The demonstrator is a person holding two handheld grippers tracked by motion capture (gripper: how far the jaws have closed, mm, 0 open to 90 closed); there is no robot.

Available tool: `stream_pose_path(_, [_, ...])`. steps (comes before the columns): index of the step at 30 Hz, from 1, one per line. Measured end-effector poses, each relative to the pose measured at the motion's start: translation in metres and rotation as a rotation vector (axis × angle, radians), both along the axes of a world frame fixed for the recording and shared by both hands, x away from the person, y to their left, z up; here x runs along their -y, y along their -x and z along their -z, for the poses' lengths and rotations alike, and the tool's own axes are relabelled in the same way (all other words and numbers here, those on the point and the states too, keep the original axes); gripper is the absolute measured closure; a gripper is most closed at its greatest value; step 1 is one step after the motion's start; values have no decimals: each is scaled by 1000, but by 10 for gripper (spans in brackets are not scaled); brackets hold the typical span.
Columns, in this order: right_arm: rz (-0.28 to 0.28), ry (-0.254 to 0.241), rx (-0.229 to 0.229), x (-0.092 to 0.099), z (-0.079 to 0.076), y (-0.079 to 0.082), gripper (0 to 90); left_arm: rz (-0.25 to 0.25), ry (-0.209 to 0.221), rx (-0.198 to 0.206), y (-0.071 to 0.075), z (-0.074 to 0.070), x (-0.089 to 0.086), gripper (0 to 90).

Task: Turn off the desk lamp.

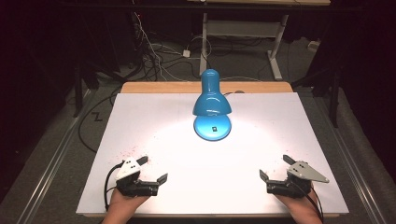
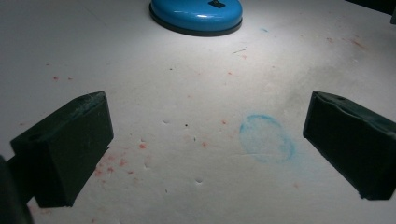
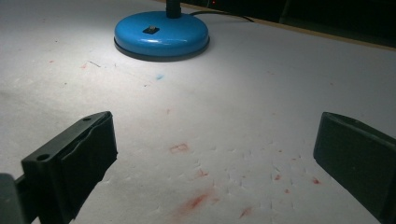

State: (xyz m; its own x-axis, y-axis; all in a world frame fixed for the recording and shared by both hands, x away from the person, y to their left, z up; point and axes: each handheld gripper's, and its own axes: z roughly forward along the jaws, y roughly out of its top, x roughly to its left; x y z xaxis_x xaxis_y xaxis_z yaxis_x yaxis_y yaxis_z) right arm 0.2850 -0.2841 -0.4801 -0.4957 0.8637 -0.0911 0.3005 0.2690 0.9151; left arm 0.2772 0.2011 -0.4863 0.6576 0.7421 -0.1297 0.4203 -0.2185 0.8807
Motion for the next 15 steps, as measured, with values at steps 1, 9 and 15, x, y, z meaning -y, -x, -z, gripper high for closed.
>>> stream_pose_path(1, [0,0,0,0,0,0,3,2,-3,-1,-1,0,0,10])
stream_pose_path(9, [-1,0,7,-1,-1,0,4,-5,10,-19,-3,3,-4,10])
stream_pose_path(15, [-2,2,7,-3,0,0,3,-15,23,-5,-2,1,-8,12])
